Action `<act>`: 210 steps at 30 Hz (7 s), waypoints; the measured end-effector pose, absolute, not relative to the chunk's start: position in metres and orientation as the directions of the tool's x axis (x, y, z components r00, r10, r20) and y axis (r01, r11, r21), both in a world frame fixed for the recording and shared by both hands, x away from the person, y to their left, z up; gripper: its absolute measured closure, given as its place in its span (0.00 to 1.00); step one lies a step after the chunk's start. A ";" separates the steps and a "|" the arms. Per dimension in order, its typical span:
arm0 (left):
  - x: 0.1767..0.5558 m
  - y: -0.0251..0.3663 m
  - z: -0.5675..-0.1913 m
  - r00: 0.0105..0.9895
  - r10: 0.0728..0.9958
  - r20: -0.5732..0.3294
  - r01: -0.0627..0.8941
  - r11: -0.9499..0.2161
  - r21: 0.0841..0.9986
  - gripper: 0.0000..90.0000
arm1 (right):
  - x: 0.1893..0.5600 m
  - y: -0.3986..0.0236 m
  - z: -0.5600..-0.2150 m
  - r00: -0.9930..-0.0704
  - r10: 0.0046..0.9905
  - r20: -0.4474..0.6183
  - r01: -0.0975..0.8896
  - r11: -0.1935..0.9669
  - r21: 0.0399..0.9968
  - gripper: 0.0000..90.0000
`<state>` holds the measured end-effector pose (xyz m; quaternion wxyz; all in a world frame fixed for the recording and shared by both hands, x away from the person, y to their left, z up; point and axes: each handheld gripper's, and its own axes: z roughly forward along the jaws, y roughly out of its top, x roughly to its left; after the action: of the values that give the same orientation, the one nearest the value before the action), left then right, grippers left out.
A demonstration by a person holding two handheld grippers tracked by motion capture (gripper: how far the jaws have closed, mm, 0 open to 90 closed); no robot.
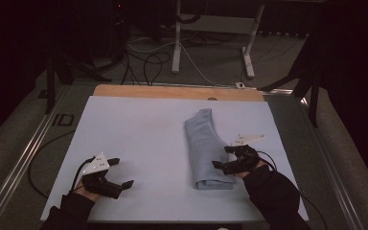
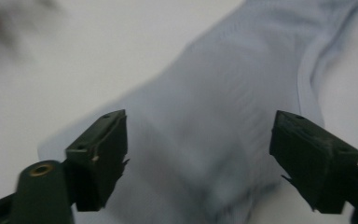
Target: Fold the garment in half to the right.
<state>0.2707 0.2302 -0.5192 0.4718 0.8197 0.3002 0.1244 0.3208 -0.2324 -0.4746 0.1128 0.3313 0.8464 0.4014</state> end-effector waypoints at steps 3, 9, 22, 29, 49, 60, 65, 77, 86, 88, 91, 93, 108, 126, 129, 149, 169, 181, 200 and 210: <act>0.271 0.230 -0.520 0.791 0.607 -0.075 0.373 -0.382 0.846 0.01 | 0.309 -0.239 -0.481 -0.738 0.671 0.072 0.489 0.460 0.741 0.31; 0.271 0.230 -0.520 0.789 0.609 -0.080 0.379 -0.381 0.844 0.01 | 0.293 -0.250 -0.500 -0.688 0.721 0.085 0.552 0.443 0.707 0.37; 0.271 0.231 -0.520 0.787 0.611 -0.083 0.380 -0.375 0.845 0.01 | 0.278 -0.254 -0.515 -0.660 0.748 0.069 0.610 0.480 0.630 0.82; 0.271 0.231 -0.520 0.788 0.611 -0.080 0.379 -0.379 0.844 0.01 | 0.268 -0.263 -0.503 -0.663 0.741 0.106 0.611 0.455 0.648 0.95; 0.272 0.233 -0.521 0.785 0.613 -0.089 0.383 -0.367 0.847 0.01 | 0.271 -0.289 -0.519 -0.593 0.796 0.117 0.689 0.427 0.586 0.95; 0.272 0.232 -0.519 0.788 0.610 -0.082 0.377 -0.372 0.848 0.01 | 0.270 -0.291 -0.509 -0.601 0.793 0.100 0.670 0.431 0.604 0.78; 0.273 0.233 -0.519 0.785 0.614 -0.085 0.379 -0.367 0.850 0.01 | 0.267 -0.286 -0.485 -0.619 0.782 0.074 0.618 0.426 0.661 0.80; 0.272 0.234 -0.519 0.787 0.611 -0.085 0.375 -0.364 0.853 0.01 | 0.286 -0.237 -0.463 -0.767 0.639 0.060 0.483 0.513 0.709 1.00; 0.273 0.235 -0.519 0.786 0.612 -0.087 0.379 -0.365 0.850 0.01 | 0.304 -0.205 -0.476 -0.839 0.540 0.071 0.423 0.564 0.709 1.00; 0.273 0.235 -0.520 0.787 0.610 -0.085 0.377 -0.367 0.850 0.01 | 0.308 -0.198 -0.485 -0.851 0.520 0.074 0.416 0.581 0.699 1.00; 0.273 0.235 -0.520 0.785 0.613 -0.089 0.379 -0.361 0.852 0.01 | 0.310 -0.197 -0.496 -0.850 0.519 0.089 0.434 0.596 0.676 1.00; 0.273 0.235 -0.520 0.786 0.612 -0.087 0.377 -0.363 0.852 0.01 | 0.309 -0.198 -0.501 -0.849 0.519 0.100 0.445 0.600 0.665 1.00; 0.272 0.235 -0.520 0.788 0.610 -0.083 0.375 -0.368 0.851 0.01 | 0.295 -0.203 -0.517 -0.853 0.507 0.127 0.472 0.642 0.604 1.00; 0.273 0.233 -0.520 0.790 0.608 -0.082 0.375 -0.373 0.849 0.01 | 0.283 -0.205 -0.519 -0.867 0.486 0.105 0.440 0.651 0.618 1.00; 0.273 0.233 -0.520 0.789 0.609 -0.084 0.377 -0.371 0.849 0.01 | 0.284 -0.205 -0.520 -0.867 0.486 0.107 0.441 0.650 0.619 1.00; 0.273 0.234 -0.519 0.790 0.608 -0.082 0.374 -0.371 0.850 0.01 | 0.293 -0.206 -0.499 -0.868 0.488 0.089 0.400 0.584 0.707 0.99; 0.273 0.235 -0.519 0.791 0.606 -0.084 0.376 -0.373 0.848 0.01 | 0.313 -0.208 -0.486 -0.840 0.537 0.073 0.396 0.516 0.760 0.25; 0.272 0.237 -0.519 0.789 0.608 -0.087 0.377 -0.367 0.851 0.01 | 0.325 -0.209 -0.479 -0.845 0.530 0.068 0.379 0.504 0.776 0.10; 0.272 0.237 -0.518 0.790 0.607 -0.084 0.374 -0.369 0.851 0.01 | 0.323 -0.250 -0.483 -0.790 0.610 0.061 0.409 0.451 0.793 0.10; 0.271 0.238 -0.518 0.788 0.610 -0.083 0.373 -0.367 0.852 0.01 | 0.310 -0.279 -0.500 -0.740 0.669 0.066 0.449 0.420 0.789 0.10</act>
<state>0.2713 0.2377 -0.5177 0.4755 0.8173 0.3007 0.1244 0.3105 -0.2791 -0.5000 0.1303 0.3359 0.8324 0.4211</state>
